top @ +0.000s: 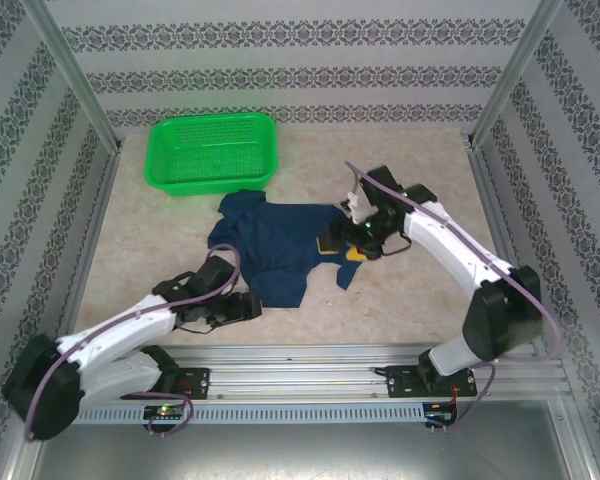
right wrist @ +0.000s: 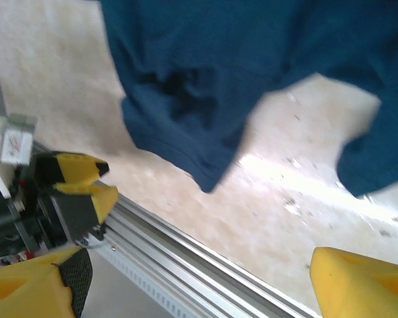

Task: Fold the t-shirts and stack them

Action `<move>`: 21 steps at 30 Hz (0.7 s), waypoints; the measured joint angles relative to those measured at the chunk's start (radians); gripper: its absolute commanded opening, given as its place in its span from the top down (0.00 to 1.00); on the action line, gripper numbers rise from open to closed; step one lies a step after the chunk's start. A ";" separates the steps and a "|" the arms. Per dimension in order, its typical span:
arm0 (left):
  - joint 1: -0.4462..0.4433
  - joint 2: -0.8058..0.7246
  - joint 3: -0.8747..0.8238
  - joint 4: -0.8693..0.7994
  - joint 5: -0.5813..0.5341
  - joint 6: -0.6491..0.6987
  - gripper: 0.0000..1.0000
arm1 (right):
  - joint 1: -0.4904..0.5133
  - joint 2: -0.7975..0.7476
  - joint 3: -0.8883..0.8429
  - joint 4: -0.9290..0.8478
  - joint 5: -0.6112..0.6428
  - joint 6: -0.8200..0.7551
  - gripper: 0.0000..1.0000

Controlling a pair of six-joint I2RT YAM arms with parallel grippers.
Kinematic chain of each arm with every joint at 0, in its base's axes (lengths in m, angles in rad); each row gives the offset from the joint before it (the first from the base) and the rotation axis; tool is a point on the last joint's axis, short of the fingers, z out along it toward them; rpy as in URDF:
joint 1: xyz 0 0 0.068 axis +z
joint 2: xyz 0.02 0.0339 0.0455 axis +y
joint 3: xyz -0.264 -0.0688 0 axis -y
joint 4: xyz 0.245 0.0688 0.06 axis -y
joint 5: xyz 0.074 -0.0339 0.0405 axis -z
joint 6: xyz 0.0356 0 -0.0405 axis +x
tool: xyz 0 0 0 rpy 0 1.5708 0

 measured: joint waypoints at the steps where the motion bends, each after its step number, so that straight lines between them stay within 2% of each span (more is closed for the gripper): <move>1: -0.002 0.050 0.012 0.021 -0.008 -0.002 0.35 | -0.005 -0.020 -0.046 0.008 0.000 0.001 0.14; 4: -0.006 0.154 0.046 0.065 -0.042 -0.006 0.37 | -0.010 -0.057 -0.129 0.029 0.000 0.004 0.14; 8: -0.006 0.251 0.103 0.112 -0.082 -0.006 0.38 | -0.011 -0.115 -0.168 0.069 -0.001 0.013 0.14; 10: -0.006 0.312 0.140 0.145 -0.087 -0.006 0.41 | -0.021 -0.149 -0.186 0.086 0.000 0.019 0.14; 14: -0.021 0.428 0.206 0.197 -0.093 -0.001 0.63 | -0.088 -0.196 -0.260 0.110 0.001 0.027 0.14; 19: -0.034 0.453 0.244 0.187 -0.084 0.008 1.00 | -0.154 -0.201 -0.365 0.130 0.013 0.030 0.15; 21: -0.037 0.426 0.260 0.160 -0.081 0.018 1.00 | -0.154 -0.180 -0.402 0.161 0.013 0.043 0.17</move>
